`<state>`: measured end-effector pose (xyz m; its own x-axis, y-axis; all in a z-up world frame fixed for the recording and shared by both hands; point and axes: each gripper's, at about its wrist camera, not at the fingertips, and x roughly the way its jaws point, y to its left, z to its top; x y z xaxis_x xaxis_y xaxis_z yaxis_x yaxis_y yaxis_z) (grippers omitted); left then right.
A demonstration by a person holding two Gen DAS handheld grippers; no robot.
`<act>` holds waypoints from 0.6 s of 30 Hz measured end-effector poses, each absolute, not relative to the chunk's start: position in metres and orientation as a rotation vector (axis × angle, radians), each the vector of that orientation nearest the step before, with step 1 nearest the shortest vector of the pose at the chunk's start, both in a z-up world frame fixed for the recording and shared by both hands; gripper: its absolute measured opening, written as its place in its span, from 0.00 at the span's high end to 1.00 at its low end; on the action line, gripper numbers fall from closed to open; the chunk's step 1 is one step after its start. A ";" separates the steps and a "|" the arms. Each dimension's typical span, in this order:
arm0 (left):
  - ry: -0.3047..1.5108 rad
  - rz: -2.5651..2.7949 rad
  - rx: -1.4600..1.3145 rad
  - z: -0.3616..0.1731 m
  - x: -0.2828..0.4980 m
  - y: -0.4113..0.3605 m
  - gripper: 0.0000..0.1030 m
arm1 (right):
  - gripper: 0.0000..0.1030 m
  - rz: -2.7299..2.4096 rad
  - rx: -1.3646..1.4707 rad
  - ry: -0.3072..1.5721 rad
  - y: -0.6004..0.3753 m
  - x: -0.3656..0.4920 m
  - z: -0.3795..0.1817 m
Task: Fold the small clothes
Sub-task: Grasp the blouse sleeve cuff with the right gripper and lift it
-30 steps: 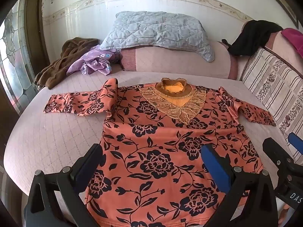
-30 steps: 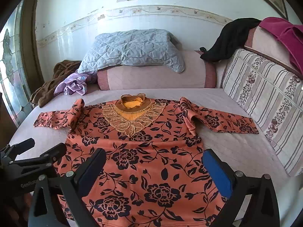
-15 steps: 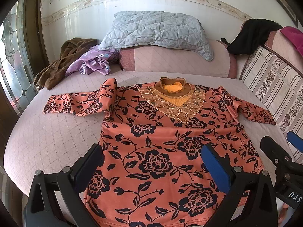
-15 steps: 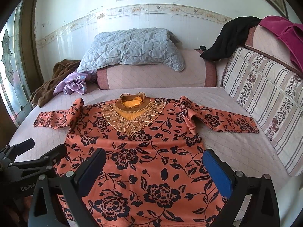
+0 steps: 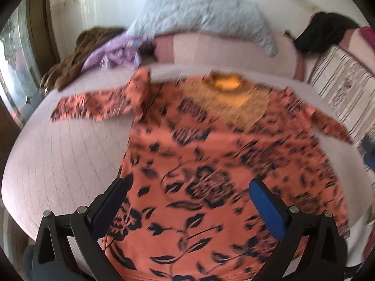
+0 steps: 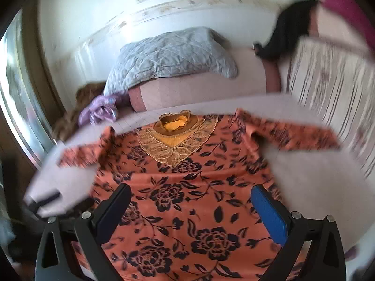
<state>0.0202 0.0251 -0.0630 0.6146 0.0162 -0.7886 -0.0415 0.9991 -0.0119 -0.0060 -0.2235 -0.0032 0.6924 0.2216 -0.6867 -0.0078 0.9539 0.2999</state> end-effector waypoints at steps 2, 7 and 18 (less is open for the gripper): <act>0.944 0.056 -0.029 -0.080 0.022 0.035 0.00 | 0.00 0.143 0.425 0.795 -0.255 0.002 -0.024; 1.015 0.109 -0.035 -0.114 0.028 0.056 0.00 | 0.00 -0.009 0.734 0.840 -0.362 0.029 -0.076; 1.027 0.156 -0.094 -0.142 0.040 0.078 0.00 | 0.17 -0.410 1.060 0.728 -0.567 0.113 -0.145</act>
<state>0.0404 0.0776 -0.1416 0.5077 0.0852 -0.8573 -0.1732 0.9849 -0.0047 0.1134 -0.5665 -0.1445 0.7006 0.0343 -0.7127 0.6273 0.4463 0.6381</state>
